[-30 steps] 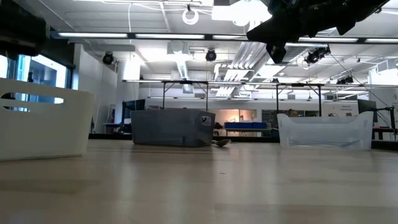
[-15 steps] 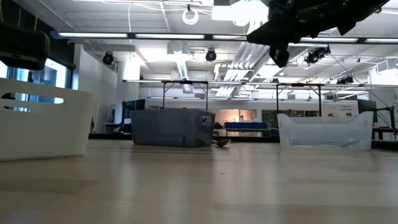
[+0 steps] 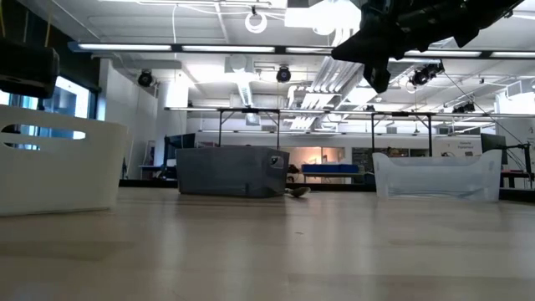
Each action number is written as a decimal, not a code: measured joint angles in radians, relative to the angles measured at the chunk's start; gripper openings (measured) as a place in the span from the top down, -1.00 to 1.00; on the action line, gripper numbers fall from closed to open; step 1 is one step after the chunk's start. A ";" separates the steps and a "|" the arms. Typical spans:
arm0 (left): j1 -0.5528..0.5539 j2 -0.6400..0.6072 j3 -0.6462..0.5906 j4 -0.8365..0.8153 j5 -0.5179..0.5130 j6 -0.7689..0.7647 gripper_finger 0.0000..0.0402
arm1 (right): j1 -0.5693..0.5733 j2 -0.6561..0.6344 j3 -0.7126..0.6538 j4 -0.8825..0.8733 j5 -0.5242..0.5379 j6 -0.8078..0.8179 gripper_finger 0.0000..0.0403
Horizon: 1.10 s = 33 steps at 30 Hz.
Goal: Sort silverware by color (type)
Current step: Put the bottom purple spoon into the black bin
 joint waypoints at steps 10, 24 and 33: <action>0.009 0.015 0.001 0.029 0.021 0.030 1.00 | 0.000 0.000 0.000 -0.027 0.001 0.000 1.00; 0.026 0.034 0.001 0.135 0.023 0.001 1.00 | 0.000 0.000 0.000 -0.037 -0.001 -0.016 1.00; 0.106 0.035 0.000 0.267 -0.013 -0.137 1.00 | 0.000 0.000 0.000 -0.042 -0.001 -0.020 1.00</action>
